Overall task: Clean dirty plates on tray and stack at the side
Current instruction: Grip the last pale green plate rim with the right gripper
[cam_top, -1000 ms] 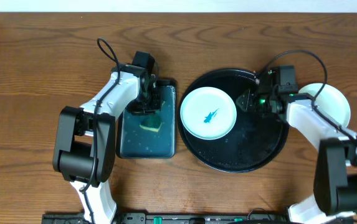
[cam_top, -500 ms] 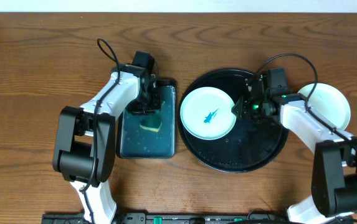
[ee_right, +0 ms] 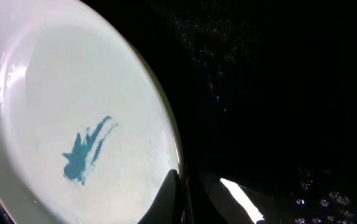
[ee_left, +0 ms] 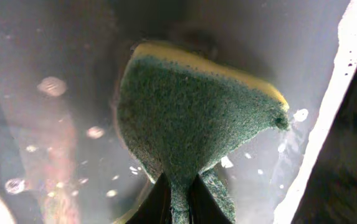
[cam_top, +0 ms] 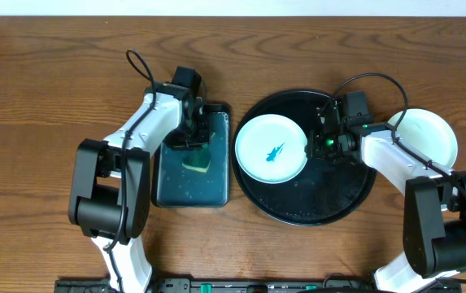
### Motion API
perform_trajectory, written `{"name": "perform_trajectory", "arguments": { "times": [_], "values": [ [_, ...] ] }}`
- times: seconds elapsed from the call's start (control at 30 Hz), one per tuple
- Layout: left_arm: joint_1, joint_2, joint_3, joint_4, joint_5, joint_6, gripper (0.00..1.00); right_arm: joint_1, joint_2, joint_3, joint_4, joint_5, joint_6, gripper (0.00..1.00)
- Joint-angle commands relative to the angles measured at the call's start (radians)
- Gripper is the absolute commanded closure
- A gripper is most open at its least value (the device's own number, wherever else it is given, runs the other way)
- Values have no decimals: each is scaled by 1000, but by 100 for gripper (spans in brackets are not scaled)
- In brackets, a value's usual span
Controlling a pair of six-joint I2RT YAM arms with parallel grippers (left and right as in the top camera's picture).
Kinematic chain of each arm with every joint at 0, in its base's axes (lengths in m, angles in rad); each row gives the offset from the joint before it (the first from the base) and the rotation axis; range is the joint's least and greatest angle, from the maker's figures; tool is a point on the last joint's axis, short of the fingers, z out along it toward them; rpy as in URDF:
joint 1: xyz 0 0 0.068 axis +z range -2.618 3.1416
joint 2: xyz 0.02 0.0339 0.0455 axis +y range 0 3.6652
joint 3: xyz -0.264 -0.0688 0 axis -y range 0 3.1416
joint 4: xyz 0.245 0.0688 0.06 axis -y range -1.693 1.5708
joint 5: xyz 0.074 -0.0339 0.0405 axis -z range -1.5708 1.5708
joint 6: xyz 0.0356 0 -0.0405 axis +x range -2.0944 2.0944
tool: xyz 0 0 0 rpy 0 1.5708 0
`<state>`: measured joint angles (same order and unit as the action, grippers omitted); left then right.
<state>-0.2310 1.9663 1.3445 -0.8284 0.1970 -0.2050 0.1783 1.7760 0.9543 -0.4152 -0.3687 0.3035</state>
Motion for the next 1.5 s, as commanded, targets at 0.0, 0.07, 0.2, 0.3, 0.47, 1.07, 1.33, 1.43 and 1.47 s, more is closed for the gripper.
{"name": "perform_trajectory", "arguments": {
  "times": [0.0, 0.07, 0.2, 0.3, 0.47, 1.07, 1.33, 1.43, 1.47],
  "values": [
    [27, -75, 35, -20, -3, 3, 92, 6, 10, -3, 0, 6, -5, 99],
    [43, -141, 36, -15, -3, 3, 93, 6, 10, -3, 0, 7, -3, 99],
    [47, -189, 36, -16, -3, 2, 92, 6, 10, -3, 4, 47, 55, 99],
    [42, -185, 31, -18, -3, 2, 92, 6, 10, -3, 12, 51, 63, 99],
    [30, -167, -2, -13, -3, 2, 92, 6, 10, -3, 15, 50, 63, 92],
    [15, -44, -85, 60, -3, 2, 92, 7, 10, -2, 14, 51, 63, 93],
    [15, 27, -85, 76, -3, 2, 92, 7, 10, -2, 14, 50, 63, 92],
    [15, 41, -85, 79, -3, 2, 92, 7, 10, -2, 14, 50, 63, 92],
    [15, 43, -85, 78, -3, 2, 92, 7, 10, -2, 14, 50, 63, 90]
  ]
}}
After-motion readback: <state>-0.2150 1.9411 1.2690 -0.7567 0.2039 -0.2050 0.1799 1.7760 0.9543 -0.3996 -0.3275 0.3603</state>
